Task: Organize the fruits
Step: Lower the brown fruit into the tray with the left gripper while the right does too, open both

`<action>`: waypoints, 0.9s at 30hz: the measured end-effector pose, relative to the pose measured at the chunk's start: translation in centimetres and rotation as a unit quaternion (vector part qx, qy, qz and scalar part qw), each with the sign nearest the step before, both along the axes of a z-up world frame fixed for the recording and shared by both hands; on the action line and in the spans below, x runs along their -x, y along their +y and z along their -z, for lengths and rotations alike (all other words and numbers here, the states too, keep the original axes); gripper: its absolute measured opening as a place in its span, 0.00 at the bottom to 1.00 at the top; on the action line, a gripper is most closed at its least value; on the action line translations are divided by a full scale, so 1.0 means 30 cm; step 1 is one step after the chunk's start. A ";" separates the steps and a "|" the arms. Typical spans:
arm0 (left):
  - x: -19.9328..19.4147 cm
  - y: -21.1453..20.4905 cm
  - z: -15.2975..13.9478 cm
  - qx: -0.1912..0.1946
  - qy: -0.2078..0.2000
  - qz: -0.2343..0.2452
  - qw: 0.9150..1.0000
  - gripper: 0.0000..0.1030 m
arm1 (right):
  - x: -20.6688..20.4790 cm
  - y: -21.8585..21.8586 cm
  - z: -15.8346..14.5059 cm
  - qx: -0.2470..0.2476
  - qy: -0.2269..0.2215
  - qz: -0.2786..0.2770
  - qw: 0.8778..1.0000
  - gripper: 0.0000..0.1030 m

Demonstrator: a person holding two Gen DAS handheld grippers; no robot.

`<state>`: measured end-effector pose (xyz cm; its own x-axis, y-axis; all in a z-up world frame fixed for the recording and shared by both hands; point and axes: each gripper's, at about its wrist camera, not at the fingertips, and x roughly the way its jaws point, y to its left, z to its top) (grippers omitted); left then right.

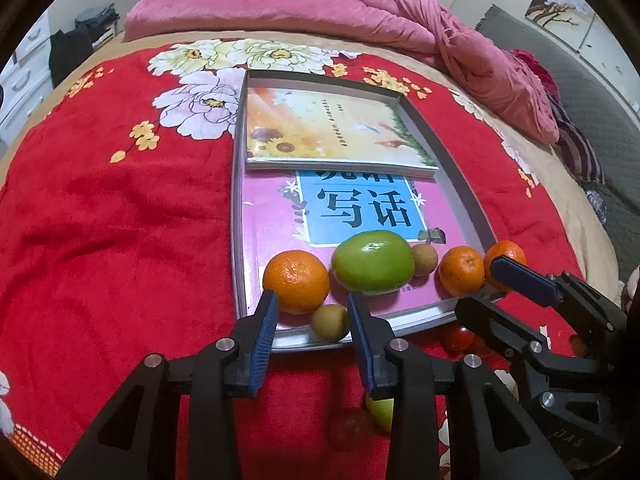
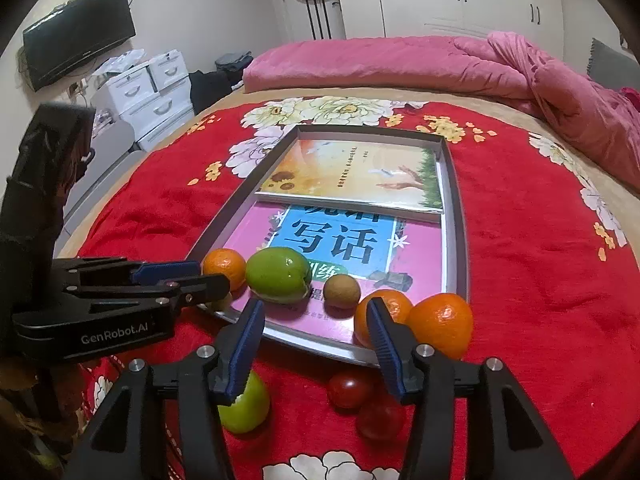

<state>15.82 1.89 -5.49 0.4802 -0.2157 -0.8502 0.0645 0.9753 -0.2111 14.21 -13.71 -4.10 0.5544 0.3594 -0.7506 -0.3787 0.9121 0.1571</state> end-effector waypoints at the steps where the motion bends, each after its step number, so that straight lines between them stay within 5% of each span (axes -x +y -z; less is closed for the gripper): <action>1: 0.000 0.001 -0.001 0.000 0.000 -0.001 1.000 0.36 | 0.000 -0.002 -0.002 -0.001 0.000 0.001 1.000 0.53; 27: 0.030 0.020 -0.061 0.007 -0.008 -0.014 1.000 0.61 | 0.013 -0.063 -0.039 -0.016 -0.011 0.034 0.999 0.68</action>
<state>14.93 2.50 -3.66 0.5005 -0.2137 -0.8390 0.0402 0.9738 -0.2240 13.82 -15.61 -2.94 0.5948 0.3447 -0.7262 -0.3198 0.9303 0.1796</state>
